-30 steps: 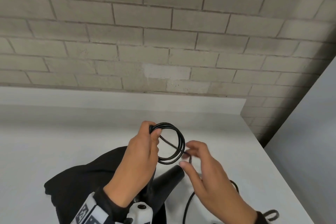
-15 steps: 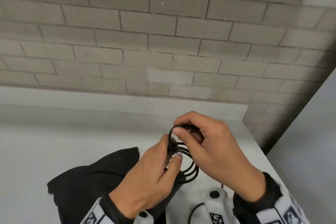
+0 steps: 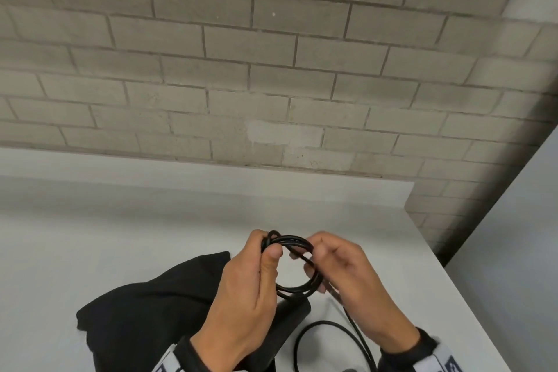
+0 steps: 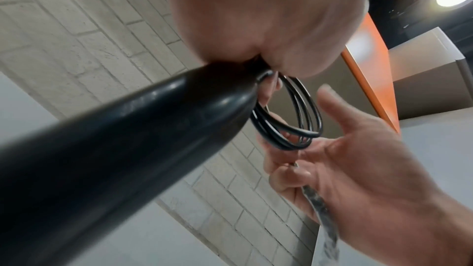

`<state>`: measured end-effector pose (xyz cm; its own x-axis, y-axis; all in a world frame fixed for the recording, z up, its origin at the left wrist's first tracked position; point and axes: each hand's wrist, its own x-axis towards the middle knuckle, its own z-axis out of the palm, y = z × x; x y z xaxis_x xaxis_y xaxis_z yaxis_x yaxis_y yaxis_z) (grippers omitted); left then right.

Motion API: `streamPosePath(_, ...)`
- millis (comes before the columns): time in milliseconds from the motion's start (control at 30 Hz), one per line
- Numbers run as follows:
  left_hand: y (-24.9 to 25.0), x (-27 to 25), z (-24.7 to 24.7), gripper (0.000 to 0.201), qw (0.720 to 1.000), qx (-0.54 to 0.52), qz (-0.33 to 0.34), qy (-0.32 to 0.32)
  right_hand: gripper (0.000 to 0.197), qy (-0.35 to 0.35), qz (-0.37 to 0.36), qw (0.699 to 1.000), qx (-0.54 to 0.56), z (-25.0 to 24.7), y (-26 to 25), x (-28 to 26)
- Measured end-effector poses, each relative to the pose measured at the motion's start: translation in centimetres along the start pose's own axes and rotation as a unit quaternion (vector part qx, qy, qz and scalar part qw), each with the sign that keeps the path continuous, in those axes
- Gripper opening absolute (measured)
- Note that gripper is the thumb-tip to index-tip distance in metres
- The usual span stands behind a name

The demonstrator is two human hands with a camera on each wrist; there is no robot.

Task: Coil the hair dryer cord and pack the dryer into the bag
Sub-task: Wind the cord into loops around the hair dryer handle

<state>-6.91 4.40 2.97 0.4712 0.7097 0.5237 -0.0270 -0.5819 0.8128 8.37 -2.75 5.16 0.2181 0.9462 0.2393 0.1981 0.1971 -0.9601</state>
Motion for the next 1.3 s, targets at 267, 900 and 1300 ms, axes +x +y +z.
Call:
streamPosePath(267,0.1,0.4,-0.2,0.029,0.999,0.030,-0.016,0.010,0.012,-0.033,0.027,0.999,-0.030,-0.7,0.0,-0.3)
streamPosePath(900,1.7,0.6,0.8,0.025,0.987,-0.092,-0.094,0.088,0.013,0.303,-0.298,0.812,-0.400,3.5,3.6,-1.1)
streamPosePath(1300,1.3,0.2,0.9,0.032,0.997,-0.035,-0.060,0.045,0.024,0.116,0.072,0.988,-0.067,2.5,-1.1,-1.5)
